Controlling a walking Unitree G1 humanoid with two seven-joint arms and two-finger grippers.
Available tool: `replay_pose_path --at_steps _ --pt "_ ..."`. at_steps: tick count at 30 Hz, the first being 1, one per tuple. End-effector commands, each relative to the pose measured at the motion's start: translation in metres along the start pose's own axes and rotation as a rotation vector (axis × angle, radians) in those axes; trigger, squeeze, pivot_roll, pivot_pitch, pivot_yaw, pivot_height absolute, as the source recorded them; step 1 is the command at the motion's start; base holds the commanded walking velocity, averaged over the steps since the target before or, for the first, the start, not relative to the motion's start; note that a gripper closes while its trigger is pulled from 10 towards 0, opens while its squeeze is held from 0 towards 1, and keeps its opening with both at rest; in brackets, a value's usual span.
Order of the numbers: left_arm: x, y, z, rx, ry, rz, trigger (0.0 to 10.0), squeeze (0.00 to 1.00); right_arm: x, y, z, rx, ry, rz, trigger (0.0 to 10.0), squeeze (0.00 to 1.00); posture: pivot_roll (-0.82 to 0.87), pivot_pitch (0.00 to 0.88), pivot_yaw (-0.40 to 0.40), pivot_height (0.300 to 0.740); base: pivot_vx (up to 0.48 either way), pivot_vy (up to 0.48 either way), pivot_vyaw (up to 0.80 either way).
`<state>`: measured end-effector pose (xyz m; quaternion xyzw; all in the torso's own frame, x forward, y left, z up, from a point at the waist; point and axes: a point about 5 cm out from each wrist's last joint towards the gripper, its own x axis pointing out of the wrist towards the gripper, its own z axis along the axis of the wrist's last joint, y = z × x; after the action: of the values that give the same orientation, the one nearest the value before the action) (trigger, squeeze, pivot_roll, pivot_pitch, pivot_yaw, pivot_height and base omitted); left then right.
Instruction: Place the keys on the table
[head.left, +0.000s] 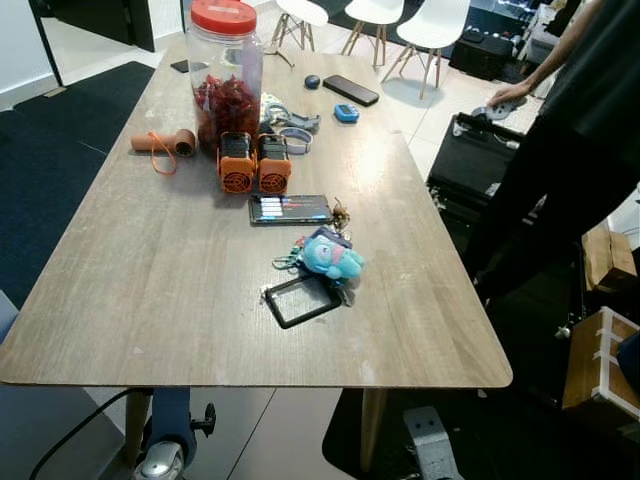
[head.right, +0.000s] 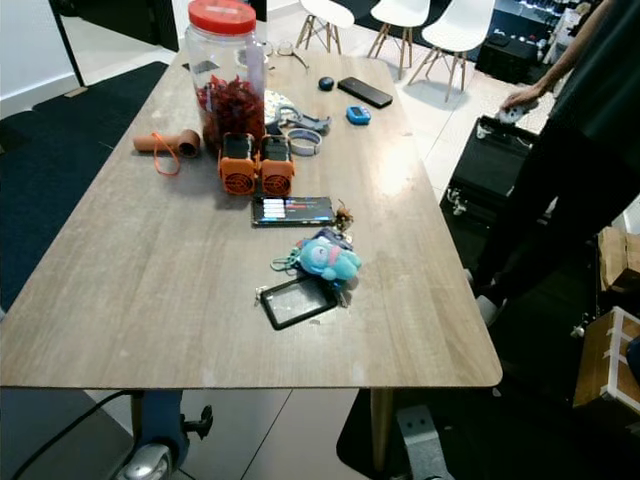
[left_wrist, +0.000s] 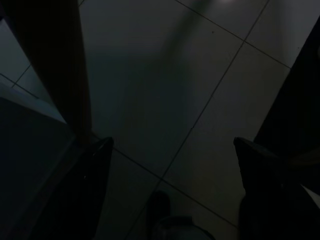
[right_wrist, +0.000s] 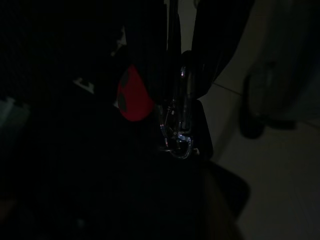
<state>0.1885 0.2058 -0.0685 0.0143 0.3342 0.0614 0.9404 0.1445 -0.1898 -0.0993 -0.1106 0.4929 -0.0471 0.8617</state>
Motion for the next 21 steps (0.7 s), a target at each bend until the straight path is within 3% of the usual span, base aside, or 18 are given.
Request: replay_pose_path --at_steps 1,3,8,9,10,11,12,13,14,16,21 --pt "0.0 -0.004 0.0 0.004 -0.004 -0.01 10.0 0.0 0.0 -0.007 -0.004 0.027 0.015 -0.064 10.0 0.0 0.09 0.006 -0.125 0.74 0.0 0.0 0.0" --pt "0.0 -0.004 0.0 0.008 -0.006 -0.013 10.0 0.0 -0.002 -0.011 -0.007 0.106 0.016 -0.189 10.0 0.0 0.09 0.007 -0.123 0.74 0.0 0.0 0.0" --pt "0.0 -0.003 0.001 0.013 -0.007 -0.013 10.0 0.0 -0.005 -0.015 -0.007 0.183 -0.018 -0.308 10.0 0.0 0.09 0.007 -0.123 0.74 0.0 0.0 0.0" --pt "0.0 -0.003 0.001 0.018 -0.007 -0.014 10.0 0.0 -0.008 -0.087 -0.01 0.233 -0.068 -0.424 10.0 0.0 0.07 0.006 -0.115 0.74 0.0 0.0 0.0" --pt "0.0 -0.003 0.001 0.022 -0.006 -0.014 10.0 0.0 -0.017 -0.14 -0.008 0.255 -0.119 -0.504 10.0 0.0 0.07 0.006 -0.115 0.74 0.0 0.0 0.0" --pt "0.0 -0.003 0.001 0.022 -0.006 -0.014 10.0 0.0 -0.017 -0.14 -0.008 0.255 -0.119 -0.504 10.0 0.0 0.07 0.006 -0.115 0.74 0.0 0.0 0.0" --pt "0.0 -0.003 0.001 0.024 -0.006 -0.015 10.0 0.0 -0.029 -0.184 0.003 0.255 -0.178 -0.563 10.0 0.0 0.07 0.006 -0.116 0.74 0.0 0.0 0.0" --pt "0.0 -0.003 0.001 0.025 -0.006 -0.015 10.0 0.0 -0.038 -0.21 0.017 0.247 -0.235 -0.601 10.0 0.0 0.07 0.006 -0.119 0.74 0.0 0.0 0.0" --pt "0.0 -0.003 0.001 0.025 -0.006 -0.015 10.0 0.0 -0.038 -0.21 0.017 0.247 -0.235 -0.601 10.0 0.0 0.07 0.006 -0.119 0.74 0.0 0.0 0.0" --pt "0.001 -0.004 0.002 0.023 -0.007 -0.015 10.0 0.0 -0.042 -0.224 0.044 0.236 -0.308 -0.63 10.0 0.0 0.07 0.006 -0.124 0.74 0.0 0.0 0.0" --pt "-0.001 -0.005 -0.001 0.016 -0.009 -0.014 10.0 0.0 -0.035 -0.216 0.054 0.244 -0.307 -0.57 10.0 0.0 0.08 0.007 -0.131 0.74 0.0 0.0 0.0"
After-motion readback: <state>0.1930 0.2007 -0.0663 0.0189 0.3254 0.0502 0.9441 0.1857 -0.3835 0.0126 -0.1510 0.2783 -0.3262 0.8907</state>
